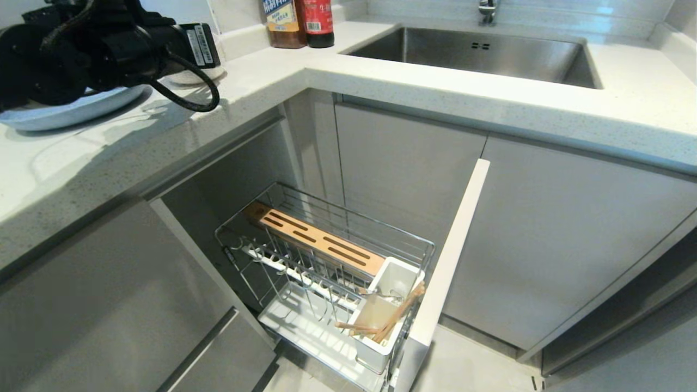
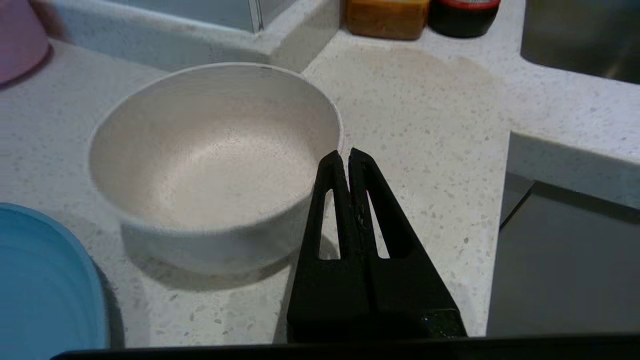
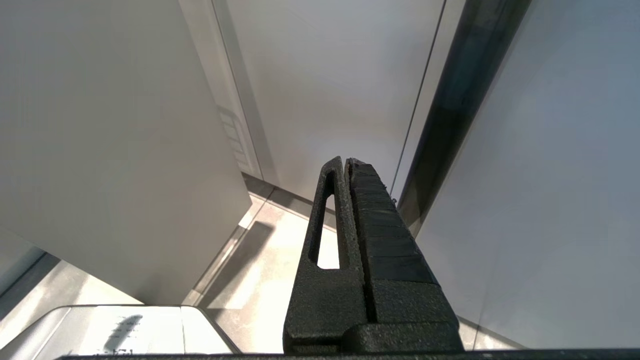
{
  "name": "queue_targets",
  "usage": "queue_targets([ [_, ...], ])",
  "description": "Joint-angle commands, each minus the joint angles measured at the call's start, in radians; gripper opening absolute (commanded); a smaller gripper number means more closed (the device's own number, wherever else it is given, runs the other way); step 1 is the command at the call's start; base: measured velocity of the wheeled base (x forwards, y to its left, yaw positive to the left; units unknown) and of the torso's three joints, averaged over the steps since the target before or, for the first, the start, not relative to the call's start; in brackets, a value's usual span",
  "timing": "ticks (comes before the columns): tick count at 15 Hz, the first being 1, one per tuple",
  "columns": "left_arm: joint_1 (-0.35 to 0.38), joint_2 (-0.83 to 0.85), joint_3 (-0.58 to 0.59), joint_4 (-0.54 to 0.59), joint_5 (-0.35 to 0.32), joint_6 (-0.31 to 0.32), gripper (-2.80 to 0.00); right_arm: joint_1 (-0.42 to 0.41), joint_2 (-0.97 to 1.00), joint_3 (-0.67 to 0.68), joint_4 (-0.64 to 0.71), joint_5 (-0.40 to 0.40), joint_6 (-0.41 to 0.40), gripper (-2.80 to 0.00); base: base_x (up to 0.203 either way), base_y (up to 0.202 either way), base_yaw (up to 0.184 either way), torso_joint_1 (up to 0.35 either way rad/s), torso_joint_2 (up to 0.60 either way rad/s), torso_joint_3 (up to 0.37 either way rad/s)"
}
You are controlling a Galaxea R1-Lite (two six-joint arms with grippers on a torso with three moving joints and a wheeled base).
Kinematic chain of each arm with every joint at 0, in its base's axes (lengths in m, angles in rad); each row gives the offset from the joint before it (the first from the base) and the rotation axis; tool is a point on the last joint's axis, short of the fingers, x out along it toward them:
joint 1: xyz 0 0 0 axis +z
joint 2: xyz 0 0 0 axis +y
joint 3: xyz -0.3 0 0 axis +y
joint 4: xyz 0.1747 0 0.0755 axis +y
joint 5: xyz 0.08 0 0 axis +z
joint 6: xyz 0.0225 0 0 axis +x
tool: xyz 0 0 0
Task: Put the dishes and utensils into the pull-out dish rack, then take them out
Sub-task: Pick up the bowl and place it in the cupboard
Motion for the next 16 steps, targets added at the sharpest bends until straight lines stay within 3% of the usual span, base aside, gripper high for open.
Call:
queue_targets([
  [1,-0.001,-0.024,-0.001,-0.003,0.002,0.002,-2.8,0.0,0.001,0.001,-0.001,0.0,0.0,-2.8,0.0,0.0,0.0,0.0,0.0,0.0],
  [9,0.002,-0.087,-0.004,-0.026,0.027,0.042,-2.8,0.0,0.001,0.002,-0.001,0.0,0.0,-2.8,0.0,0.0,0.0,0.0,0.0,0.0],
  [10,0.002,-0.085,-0.004,-0.024,0.051,0.05,0.0,0.0,0.001,0.002,-0.001,0.0,0.0,-2.8,0.0,0.0,0.0,0.0,0.0,0.0],
  [16,0.002,-0.074,-0.004,-0.021,0.051,0.053,0.0,0.0,0.001,0.002,-0.001,0.0,0.0,-2.8,0.0,0.0,0.0,0.0,0.0,0.0],
])
